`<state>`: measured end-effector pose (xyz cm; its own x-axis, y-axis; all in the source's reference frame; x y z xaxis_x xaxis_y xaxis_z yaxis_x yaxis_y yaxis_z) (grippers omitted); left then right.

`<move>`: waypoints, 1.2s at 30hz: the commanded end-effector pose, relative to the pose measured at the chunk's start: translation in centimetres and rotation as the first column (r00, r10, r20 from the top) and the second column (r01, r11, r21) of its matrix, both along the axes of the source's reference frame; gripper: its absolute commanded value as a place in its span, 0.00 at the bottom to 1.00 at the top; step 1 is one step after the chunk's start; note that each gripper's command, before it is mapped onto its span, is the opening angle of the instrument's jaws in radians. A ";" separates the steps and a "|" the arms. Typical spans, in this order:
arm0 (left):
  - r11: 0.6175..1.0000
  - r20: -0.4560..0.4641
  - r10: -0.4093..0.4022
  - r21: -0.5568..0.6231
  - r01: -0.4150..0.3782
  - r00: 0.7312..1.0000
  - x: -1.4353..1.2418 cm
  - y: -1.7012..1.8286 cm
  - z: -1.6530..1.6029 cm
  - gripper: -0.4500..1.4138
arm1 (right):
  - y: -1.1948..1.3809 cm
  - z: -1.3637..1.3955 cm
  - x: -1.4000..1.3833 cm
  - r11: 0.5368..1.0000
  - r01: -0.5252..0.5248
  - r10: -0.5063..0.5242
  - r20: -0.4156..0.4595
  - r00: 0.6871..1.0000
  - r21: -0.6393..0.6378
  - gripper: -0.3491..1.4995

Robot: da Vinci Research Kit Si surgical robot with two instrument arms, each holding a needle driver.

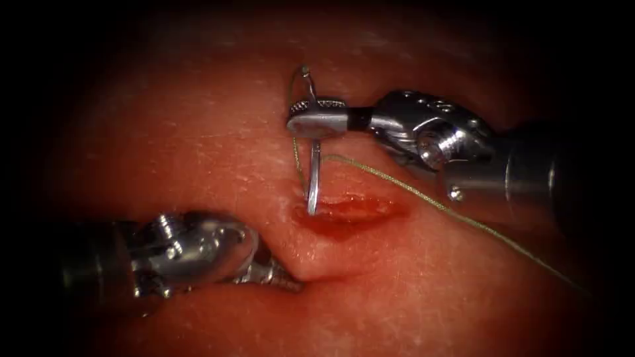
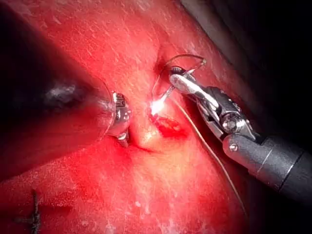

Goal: Wound Closure

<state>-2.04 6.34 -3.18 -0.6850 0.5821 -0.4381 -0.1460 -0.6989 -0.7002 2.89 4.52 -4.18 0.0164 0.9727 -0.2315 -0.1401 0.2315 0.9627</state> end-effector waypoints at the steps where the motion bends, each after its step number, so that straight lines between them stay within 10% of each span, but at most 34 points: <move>1: 1.000 0.002 0.001 0.001 -0.001 1.000 -0.05 -0.02 0.07 0.05 | -0.02 0.04 0.09 1.000 0.007 -0.007 -0.006 1.000 -0.001 0.00; 18: 1.000 0.015 0.009 -0.028 -0.009 1.000 -0.01 0.03 -0.06 0.05 | -0.15 0.02 0.11 0.964 0.022 -0.010 -0.047 0.999 0.267 0.00; 20: 0.990 0.083 0.039 -0.136 -0.027 0.996 -0.02 0.14 -0.20 0.23 | -0.20 0.06 0.10 0.963 0.038 -0.024 -0.057 0.998 0.266 0.00; 25: 0.947 0.197 0.113 -0.318 -0.046 0.974 -0.03 0.21 -0.35 0.40 | -0.01 0.15 0.00 0.994 -0.111 0.111 0.001 0.994 -0.021 0.82; 36: 0.796 0.318 0.232 -0.605 0.009 0.919 -0.01 0.27 -0.36 0.52 | 0.29 0.13 -0.47 0.982 -0.152 0.163 0.085 0.983 -0.116 0.90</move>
